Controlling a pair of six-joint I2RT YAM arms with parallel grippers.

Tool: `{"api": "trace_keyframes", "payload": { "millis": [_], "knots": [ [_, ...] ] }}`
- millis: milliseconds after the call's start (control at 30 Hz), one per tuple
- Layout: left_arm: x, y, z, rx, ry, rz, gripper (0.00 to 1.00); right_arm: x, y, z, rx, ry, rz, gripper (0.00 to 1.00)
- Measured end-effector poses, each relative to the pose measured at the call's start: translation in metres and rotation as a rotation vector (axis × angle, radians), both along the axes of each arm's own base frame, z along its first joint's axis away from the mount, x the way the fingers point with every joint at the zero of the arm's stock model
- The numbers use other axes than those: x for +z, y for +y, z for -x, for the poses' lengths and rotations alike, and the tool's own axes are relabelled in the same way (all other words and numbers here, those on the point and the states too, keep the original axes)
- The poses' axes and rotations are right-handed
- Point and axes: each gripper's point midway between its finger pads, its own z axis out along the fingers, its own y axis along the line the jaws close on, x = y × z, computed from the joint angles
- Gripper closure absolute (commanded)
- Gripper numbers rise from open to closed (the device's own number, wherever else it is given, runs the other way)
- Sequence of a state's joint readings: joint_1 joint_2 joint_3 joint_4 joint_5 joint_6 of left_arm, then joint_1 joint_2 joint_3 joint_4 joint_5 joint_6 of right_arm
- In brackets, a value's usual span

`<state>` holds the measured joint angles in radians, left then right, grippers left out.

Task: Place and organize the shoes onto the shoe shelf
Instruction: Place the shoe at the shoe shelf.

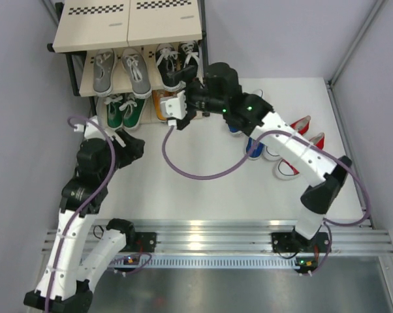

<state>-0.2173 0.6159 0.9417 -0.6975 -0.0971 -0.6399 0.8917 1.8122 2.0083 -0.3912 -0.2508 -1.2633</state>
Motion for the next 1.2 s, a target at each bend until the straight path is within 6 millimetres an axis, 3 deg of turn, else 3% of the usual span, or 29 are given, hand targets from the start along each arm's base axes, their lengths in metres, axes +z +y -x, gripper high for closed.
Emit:
{"api": "trace_keyframes", "payload": {
  "millis": [67,100,200,233,333,500,600,800,1000,1200],
  "knots": [
    [0.002,-0.003,-0.014,-0.022,0.008,-0.042,0.29,-0.001,-0.023,0.018,0.021,0.077,0.014,0.01],
    [0.005,-0.004,-0.022,-0.031,0.004,-0.062,0.37,-0.002,-0.035,0.025,0.024,0.117,0.015,0.01],
    [0.019,-0.007,-0.048,-0.061,0.005,-0.131,0.45,-0.02,-0.078,0.042,0.012,0.256,0.03,0.01],
    [0.027,-0.009,-0.062,-0.072,-0.001,-0.158,0.52,-0.033,-0.095,0.047,0.0,0.314,0.036,0.0],
    [0.046,-0.015,-0.103,-0.091,-0.039,-0.224,0.61,-0.081,-0.136,0.065,-0.042,0.497,0.069,0.01],
    [0.053,-0.021,-0.162,-0.116,-0.048,-0.325,0.67,-0.155,-0.178,0.089,-0.117,0.787,0.102,0.0],
    [0.052,-0.023,-0.194,-0.113,-0.055,-0.375,0.66,-0.179,-0.203,0.095,-0.182,0.898,0.078,0.01],
    [0.049,-0.02,-0.219,-0.099,-0.102,-0.44,0.54,-0.174,-0.228,0.1,-0.237,0.944,-0.017,0.0],
    [0.057,-0.009,-0.228,-0.038,-0.151,-0.487,0.44,-0.169,-0.232,0.101,-0.239,0.968,-0.058,0.01],
    [0.061,0.002,-0.229,0.019,-0.155,-0.52,0.43,-0.167,-0.232,0.102,-0.233,0.982,-0.07,0.01]
  ]
}}
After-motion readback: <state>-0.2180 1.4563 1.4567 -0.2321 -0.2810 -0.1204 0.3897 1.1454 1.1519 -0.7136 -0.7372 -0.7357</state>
